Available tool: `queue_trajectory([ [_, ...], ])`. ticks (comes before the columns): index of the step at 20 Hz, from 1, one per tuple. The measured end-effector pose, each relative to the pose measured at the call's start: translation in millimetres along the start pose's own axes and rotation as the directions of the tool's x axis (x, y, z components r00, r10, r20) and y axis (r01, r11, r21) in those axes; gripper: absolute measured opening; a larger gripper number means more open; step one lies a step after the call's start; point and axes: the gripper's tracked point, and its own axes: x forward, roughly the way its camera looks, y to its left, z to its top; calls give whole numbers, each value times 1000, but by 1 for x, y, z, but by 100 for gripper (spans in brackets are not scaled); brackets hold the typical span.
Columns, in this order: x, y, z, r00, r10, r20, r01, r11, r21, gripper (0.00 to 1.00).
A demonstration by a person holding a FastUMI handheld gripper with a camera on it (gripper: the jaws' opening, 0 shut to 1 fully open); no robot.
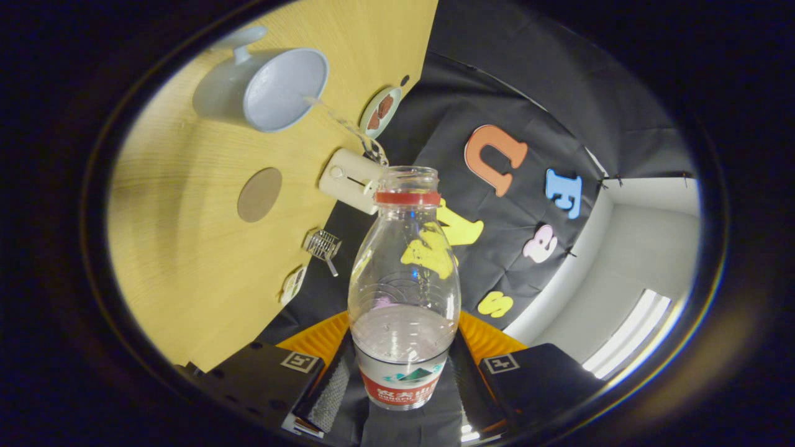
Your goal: Take the bottle from table, then pour the juice into the cup, finally place the bottle on the coaster
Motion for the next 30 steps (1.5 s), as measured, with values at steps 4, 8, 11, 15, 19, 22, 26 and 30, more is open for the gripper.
queue_trajectory([
  [4, 1, -5, -1, 1000, 0, -14, 0, 1000, -26, 81],
  [8, 1, -14, 1, 1000, -8, -10, 7, 999, -54, 81],
  [11, -1, -22, 2, 1000, -28, -5, 28, 996, -84, 81],
  [15, -4, -33, 3, 999, -52, 4, 52, 994, -100, 81],
  [19, -9, -47, 5, 996, -85, 23, 87, 987, -132, 81],
  [22, -9, -50, 3, 995, -92, 25, 94, 986, -135, 81],
  [26, -8, -46, 1, 996, -87, 30, 90, 987, -134, 81],
  [30, -8, -46, -2, 995, -99, 33, 102, 986, -131, 81],
])
